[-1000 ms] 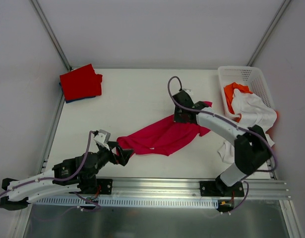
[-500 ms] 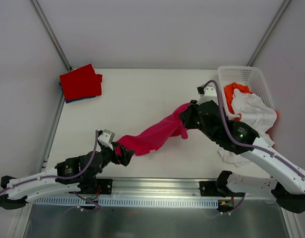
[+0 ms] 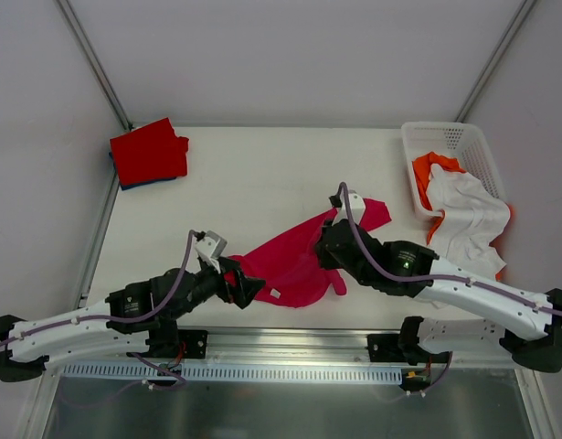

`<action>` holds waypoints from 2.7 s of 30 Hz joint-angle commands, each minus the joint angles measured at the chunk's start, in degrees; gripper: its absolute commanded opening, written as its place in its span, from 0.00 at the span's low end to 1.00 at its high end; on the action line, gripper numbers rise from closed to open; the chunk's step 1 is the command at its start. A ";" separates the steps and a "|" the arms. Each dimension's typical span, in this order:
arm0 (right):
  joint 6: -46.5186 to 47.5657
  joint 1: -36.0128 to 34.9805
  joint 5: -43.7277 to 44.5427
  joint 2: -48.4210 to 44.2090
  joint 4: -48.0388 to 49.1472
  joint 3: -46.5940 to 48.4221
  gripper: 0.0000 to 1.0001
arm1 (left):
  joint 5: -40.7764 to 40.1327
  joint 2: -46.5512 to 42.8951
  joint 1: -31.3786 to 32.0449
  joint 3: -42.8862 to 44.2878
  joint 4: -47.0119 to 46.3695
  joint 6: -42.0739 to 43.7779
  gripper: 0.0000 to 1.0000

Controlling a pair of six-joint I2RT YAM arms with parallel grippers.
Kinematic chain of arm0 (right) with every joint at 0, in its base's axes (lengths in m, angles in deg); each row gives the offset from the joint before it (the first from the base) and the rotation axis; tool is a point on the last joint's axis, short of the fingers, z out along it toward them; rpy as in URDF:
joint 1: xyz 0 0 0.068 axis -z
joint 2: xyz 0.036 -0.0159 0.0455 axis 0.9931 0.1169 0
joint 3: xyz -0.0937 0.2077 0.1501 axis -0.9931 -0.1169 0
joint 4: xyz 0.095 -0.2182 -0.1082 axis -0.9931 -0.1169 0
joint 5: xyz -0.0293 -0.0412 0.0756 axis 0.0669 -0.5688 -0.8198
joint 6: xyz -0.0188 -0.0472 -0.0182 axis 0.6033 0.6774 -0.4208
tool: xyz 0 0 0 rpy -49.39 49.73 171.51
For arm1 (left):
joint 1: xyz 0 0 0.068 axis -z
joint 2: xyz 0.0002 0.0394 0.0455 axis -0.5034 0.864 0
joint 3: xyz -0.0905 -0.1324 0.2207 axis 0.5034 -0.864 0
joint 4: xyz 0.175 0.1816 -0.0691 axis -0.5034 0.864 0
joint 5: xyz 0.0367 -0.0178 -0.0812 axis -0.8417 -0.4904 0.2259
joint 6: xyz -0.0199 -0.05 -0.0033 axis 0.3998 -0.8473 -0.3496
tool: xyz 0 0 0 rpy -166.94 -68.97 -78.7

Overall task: Fold and stack the t-shirts
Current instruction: Flatten the tshirt out

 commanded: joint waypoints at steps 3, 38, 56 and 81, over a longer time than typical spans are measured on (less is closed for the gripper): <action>-1.90 -0.94 0.82 4.62 4.59 3.46 0.00 | 10.25 1.85 -0.02 0.99 -4.97 1.38 0.97; -5.33 13.91 7.24 20.81 -4.90 -2.65 0.99 | 10.92 16.85 -0.02 -1.56 -11.13 -4.74 0.93; -4.27 15.93 1.96 21.16 4.34 -12.07 1.00 | -1.34 38.60 0.07 -0.50 -10.43 -14.35 0.03; -10.60 -0.06 -8.23 33.37 13.30 -2.85 0.99 | -8.55 2.56 -0.02 3.19 16.38 -4.68 0.00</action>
